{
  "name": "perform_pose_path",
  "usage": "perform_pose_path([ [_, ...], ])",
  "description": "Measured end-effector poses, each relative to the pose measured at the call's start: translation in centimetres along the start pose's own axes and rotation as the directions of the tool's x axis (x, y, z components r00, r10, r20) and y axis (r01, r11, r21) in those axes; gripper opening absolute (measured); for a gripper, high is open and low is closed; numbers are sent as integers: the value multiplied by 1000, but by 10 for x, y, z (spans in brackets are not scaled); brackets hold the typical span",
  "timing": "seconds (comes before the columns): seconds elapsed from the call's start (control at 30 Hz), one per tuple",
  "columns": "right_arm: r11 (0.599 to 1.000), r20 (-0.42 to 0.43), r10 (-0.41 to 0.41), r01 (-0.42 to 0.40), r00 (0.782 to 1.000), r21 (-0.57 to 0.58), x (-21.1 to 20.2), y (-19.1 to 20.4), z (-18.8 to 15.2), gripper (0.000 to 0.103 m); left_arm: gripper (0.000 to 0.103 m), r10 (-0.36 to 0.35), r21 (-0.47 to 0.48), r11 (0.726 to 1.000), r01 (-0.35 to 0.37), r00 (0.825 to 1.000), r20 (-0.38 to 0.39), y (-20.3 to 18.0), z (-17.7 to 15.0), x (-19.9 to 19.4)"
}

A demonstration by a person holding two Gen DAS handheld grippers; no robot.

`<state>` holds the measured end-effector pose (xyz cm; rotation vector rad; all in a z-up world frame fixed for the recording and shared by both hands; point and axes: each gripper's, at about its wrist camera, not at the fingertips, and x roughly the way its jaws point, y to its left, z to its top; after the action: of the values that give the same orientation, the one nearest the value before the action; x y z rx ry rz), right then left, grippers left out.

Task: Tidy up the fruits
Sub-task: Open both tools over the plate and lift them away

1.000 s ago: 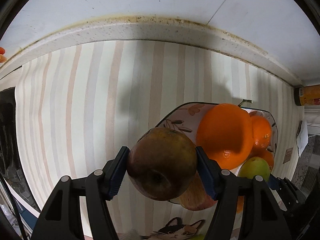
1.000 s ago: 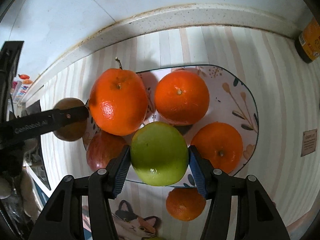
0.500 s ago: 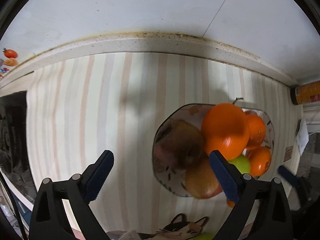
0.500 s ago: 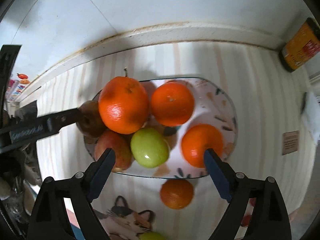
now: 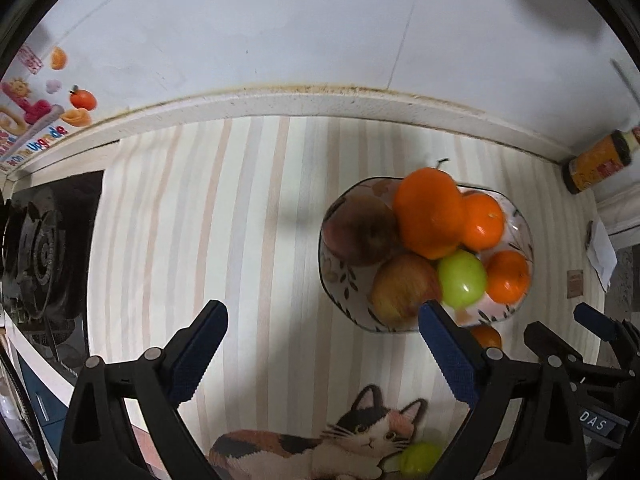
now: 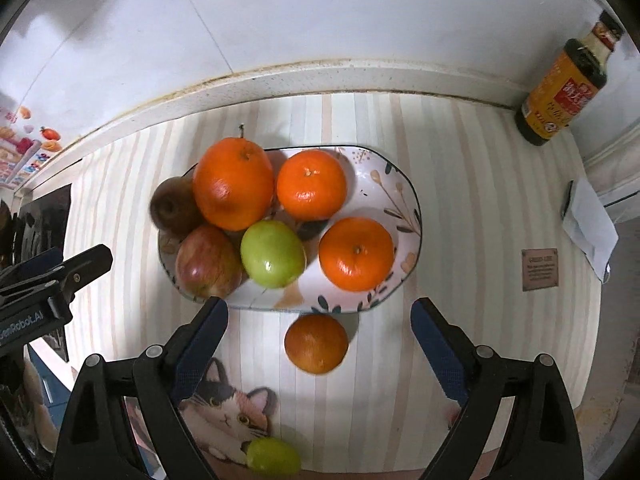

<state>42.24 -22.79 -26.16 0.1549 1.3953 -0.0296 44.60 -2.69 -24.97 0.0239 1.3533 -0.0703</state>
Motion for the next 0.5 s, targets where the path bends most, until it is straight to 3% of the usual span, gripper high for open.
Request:
perform_pose_path([
  [0.3,1000,88,15,-14,996,-15,-51,1,-37,95,98,-14,18,1000,12,996,88,-6,-41,-50],
  [0.5,1000,170,15,-13,985,-17,-94,1,-61,95,98,0,29,1000,-5,982,188,-9,-67,-87],
])
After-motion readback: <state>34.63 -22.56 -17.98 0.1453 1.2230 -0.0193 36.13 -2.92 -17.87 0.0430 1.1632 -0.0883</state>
